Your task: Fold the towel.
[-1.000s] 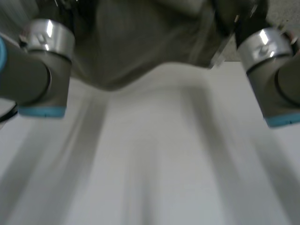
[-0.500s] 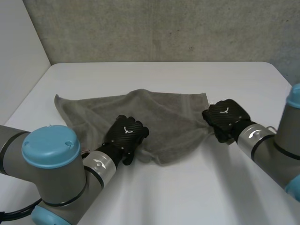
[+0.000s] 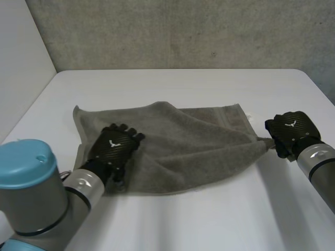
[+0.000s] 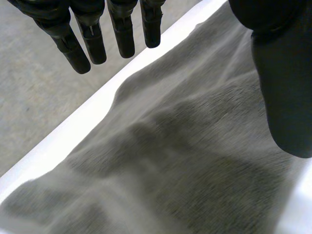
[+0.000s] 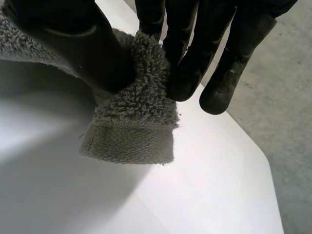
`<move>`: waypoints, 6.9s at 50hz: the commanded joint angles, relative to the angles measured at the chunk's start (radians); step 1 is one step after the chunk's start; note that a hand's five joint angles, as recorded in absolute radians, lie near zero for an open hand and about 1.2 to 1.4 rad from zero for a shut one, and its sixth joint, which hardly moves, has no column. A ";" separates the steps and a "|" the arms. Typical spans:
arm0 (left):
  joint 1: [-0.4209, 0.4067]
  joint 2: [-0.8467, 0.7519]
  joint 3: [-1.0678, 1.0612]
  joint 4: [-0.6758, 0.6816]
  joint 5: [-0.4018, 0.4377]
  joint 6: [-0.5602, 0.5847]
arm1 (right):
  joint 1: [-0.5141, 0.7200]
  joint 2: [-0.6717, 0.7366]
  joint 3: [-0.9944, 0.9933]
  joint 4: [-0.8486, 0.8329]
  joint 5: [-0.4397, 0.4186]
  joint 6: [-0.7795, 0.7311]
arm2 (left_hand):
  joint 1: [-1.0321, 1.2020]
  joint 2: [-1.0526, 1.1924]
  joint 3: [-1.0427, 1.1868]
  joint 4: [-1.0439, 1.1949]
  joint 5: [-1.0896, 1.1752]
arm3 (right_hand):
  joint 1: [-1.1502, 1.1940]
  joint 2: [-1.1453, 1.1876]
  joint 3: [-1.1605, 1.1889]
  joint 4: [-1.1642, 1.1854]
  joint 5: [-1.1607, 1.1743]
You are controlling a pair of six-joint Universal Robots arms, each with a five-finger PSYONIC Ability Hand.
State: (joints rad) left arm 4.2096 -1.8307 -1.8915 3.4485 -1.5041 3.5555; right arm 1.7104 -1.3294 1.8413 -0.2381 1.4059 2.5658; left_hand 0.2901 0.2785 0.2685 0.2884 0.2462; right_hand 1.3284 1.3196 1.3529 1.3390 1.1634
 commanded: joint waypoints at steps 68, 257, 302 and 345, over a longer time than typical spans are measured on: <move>0.339 -0.076 -0.097 -0.084 0.166 0.220 | -0.015 0.019 0.029 -0.066 0.041 -0.004 | 0.079 0.090 0.100 0.080 -0.052 | 0.057 0.066 0.033 0.047 0.048; 0.425 -0.133 0.259 -0.246 0.174 -0.213 | -0.151 0.218 -0.537 0.651 -0.151 -0.082 | 1.106 1.118 1.128 1.108 0.976 | 0.016 0.025 -0.008 0.005 0.007; 0.316 -0.309 0.555 -0.163 -0.084 -0.251 | 0.020 0.213 -0.562 0.194 0.136 0.099 | 0.132 0.143 0.153 0.134 0.001 | -1.154 -1.145 -1.178 -1.164 -1.163; 0.260 -0.061 0.083 0.090 0.081 -0.256 | -0.104 0.157 -0.036 -0.013 -0.116 -0.016 | 0.158 0.170 0.180 0.160 0.028 | -0.803 -0.794 -0.828 -0.814 -0.813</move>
State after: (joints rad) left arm 4.4691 -1.8877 -1.7926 3.5311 -1.4221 3.3014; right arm 1.6328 -1.2344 1.8232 -0.2115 1.2853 2.6043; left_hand 0.5319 0.5245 0.5102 0.5375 0.5081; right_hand 0.4466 0.4538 0.4576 0.4604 0.2951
